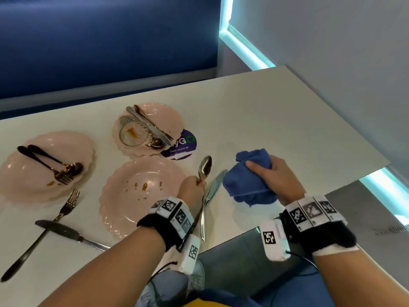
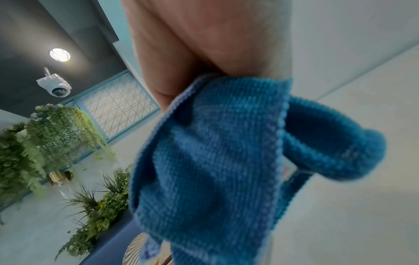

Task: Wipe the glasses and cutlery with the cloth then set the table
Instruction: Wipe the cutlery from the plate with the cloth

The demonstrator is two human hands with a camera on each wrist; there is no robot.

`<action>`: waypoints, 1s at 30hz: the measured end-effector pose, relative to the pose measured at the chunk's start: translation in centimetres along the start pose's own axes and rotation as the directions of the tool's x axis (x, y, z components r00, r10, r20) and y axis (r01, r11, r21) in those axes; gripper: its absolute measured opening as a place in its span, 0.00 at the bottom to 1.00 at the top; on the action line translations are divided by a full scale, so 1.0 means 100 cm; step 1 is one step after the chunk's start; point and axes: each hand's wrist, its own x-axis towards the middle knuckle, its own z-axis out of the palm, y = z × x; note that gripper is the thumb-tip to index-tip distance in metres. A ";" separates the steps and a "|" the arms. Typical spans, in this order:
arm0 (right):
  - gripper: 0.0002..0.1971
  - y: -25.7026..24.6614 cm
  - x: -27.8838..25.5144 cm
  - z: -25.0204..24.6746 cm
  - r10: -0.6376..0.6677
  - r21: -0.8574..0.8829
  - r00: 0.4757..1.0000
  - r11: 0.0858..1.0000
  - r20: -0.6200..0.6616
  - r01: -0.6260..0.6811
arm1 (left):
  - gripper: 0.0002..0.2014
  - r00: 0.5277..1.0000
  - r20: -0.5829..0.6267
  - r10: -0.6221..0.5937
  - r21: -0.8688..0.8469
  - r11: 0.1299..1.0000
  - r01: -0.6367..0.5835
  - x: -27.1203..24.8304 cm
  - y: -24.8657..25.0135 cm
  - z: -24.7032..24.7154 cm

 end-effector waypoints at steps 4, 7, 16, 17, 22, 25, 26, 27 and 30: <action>0.11 -0.003 -0.001 0.009 0.018 0.019 0.998 1.000 0.058 -0.019 | 0.12 0.999 0.008 0.044 0.230 0.972 -0.045 0.001 0.000 0.000; 0.11 -0.001 0.000 0.016 0.038 0.010 0.995 0.999 0.089 -0.039 | 0.13 1.000 0.005 0.003 0.351 0.936 -0.004 0.005 -0.001 -0.009; 0.11 -0.010 0.009 0.034 0.014 -0.001 0.989 1.000 0.145 -0.014 | 0.10 0.999 -0.040 0.013 0.422 0.907 0.005 0.007 -0.013 -0.012; 0.11 -0.011 0.009 0.036 0.014 -0.003 0.989 1.000 0.149 -0.013 | 0.11 0.998 -0.062 0.012 0.427 0.904 0.016 0.006 -0.014 -0.012; 0.13 -0.010 0.013 0.045 0.029 -0.027 0.987 0.999 0.158 -0.025 | 0.16 0.993 -0.118 -0.012 0.415 0.908 0.060 0.004 -0.015 -0.008; 0.14 -0.008 0.014 0.048 0.049 -0.040 0.983 0.998 0.178 -0.042 | 0.17 0.992 -0.129 -0.010 0.422 0.905 0.064 0.001 -0.016 -0.008; 0.14 -0.008 0.014 0.048 0.051 -0.046 0.982 0.998 0.182 -0.043 | 0.16 0.991 -0.130 -0.005 0.418 0.906 0.060 0.000 -0.017 -0.009; 0.14 -0.009 0.014 0.048 0.048 -0.052 0.983 0.998 0.179 -0.039 | 0.16 0.992 -0.128 0.002 0.414 0.909 0.052 -0.001 -0.018 -0.009; 0.12 -0.012 0.015 0.046 0.025 -0.061 0.988 0.998 0.155 -0.016 | 0.16 0.995 -0.098 0.024 0.387 0.922 0.016 -0.005 -0.019 -0.015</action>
